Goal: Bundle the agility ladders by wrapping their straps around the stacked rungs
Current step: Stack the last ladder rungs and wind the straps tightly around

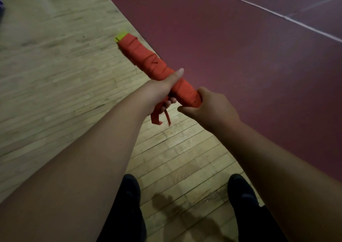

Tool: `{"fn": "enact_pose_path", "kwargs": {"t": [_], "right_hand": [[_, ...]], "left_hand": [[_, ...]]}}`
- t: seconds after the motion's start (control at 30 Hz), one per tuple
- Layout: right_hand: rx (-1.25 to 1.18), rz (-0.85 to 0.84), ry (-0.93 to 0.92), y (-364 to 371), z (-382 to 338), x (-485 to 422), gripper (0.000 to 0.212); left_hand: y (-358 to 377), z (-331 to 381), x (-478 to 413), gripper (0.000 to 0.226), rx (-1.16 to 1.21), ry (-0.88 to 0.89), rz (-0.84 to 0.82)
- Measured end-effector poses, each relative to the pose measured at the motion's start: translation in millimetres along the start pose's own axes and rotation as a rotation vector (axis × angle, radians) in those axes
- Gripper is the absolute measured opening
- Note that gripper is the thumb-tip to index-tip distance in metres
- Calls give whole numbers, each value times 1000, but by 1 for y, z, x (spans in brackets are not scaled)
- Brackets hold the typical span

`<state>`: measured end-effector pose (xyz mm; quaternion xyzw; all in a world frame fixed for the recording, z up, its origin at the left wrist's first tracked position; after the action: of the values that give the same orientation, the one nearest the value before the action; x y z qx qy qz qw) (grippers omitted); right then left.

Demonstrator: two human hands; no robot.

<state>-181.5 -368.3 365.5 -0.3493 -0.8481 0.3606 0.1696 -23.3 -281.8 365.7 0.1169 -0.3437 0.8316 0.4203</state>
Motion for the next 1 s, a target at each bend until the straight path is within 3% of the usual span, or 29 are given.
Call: {"fn": "enact_pose_path", "kwargs": {"t": [0.1,0.27,0.33,0.4,0.47,0.57,0.67,0.73,0.83,1.0], "right_hand": [[-120,-141,53,-1,0,-5,58],[-901,-743,261,10,-13,14,44],[-1017,-840,287,12,-21,23,41],[-913,-721,298,13,-19,16,34],[-663,-478,302,12,-7,5,29],[-256,-227,226,16,0,-1,24],[85,-38,141,21,-2,2,37],[171,29,101,28,-8,4,51],[-13,-58,81,36,-20,1,59],[-875,-527,260,42,-50,8,45]], "left_hand": [[-2,-3,-3,68,61,1,-27],[-12,17,5,66,144,244,-101],[-13,25,9,70,141,292,-112],[-15,28,8,79,41,263,-37],[-16,22,4,86,-93,202,69],[-7,8,1,78,-130,108,101],[-4,2,0,71,-137,38,147],[-7,-2,0,68,-149,4,175],[-25,-9,3,64,-103,-26,197],[-60,-11,8,51,156,159,55]]}}
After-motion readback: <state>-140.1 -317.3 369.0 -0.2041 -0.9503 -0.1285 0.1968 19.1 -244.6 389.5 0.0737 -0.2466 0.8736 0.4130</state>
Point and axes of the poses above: each hand's wrist, its own x-axis away from the middle knuckle, its own y-axis out of the palm, z = x × y, the point moved 7 cm from there along -x, towards the middle knuckle, and after that the axes turned 8 degrees about -x, right-handed, at the moved point
